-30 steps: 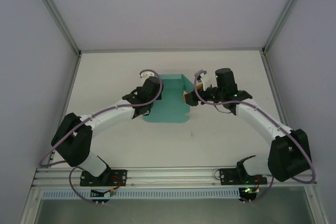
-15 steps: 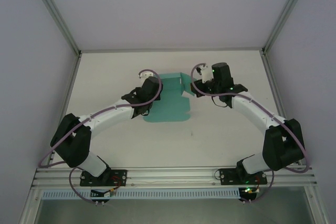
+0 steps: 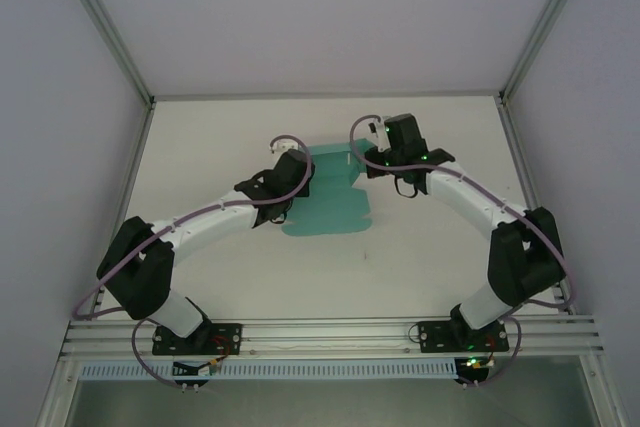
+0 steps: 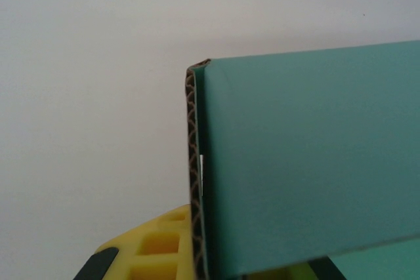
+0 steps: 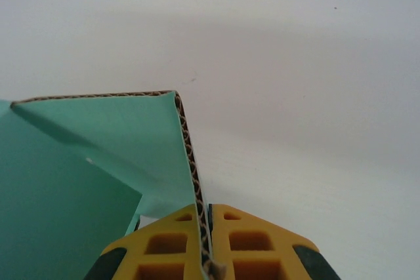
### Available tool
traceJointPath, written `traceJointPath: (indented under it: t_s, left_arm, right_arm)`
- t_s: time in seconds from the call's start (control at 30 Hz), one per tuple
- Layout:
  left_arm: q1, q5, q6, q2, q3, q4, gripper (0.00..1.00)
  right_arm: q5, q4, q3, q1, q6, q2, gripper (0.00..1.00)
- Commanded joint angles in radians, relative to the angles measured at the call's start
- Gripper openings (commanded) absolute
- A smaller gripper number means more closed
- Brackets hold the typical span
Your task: Assemble paper box
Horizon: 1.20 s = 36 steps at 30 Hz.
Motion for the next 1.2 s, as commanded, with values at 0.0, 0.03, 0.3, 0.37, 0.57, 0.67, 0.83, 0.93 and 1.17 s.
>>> traceJointPath:
  t_s: [0.0, 0.03, 0.3, 0.37, 0.57, 0.67, 0.83, 0.93, 1.17]
  left_arm:
    - [0.0, -0.011, -0.025, -0.023, 0.052, -0.009, 0.0]
    - [-0.001, -0.008, -0.025, -0.018, 0.057, -0.007, 0.0]
    - [0.0, -0.089, -0.052, 0.06, 0.105, -0.054, 0.0]
    - [0.001, -0.092, -0.059, 0.07, 0.108, -0.052, 0.0]
    - [0.003, -0.046, -0.005, 0.048, 0.067, 0.05, 0.0]
    - [0.005, -0.024, 0.021, 0.028, 0.048, 0.078, 0.0]
    - [0.006, 0.034, 0.041, 0.004, 0.03, 0.092, 0.0]
    - [0.004, 0.047, 0.051, -0.007, 0.016, 0.109, 0.0]
    - [0.005, 0.026, 0.042, -0.004, 0.018, 0.101, 0.0]
  right_arm:
    - [0.192, -0.079, 0.024, -0.017, 0.034, 0.036, 0.04]
    - [0.179, -0.075, 0.025, -0.014, 0.032, 0.037, 0.04]
    - [-0.1, -0.024, -0.037, -0.009, 0.024, -0.086, 0.15]
    - [-0.178, -0.014, -0.08, -0.011, 0.025, -0.151, 0.25]
    - [-0.097, -0.016, -0.201, -0.014, -0.027, -0.364, 0.85]
    - [0.009, -0.05, -0.211, -0.06, -0.028, -0.408, 1.0]
    - [0.012, -0.077, -0.171, -0.242, 0.051, -0.356, 1.0]
    - [0.003, -0.096, -0.103, -0.285, 0.006, -0.256, 1.0]
    - [-0.44, -0.119, -0.014, -0.281, -0.115, -0.115, 0.86]
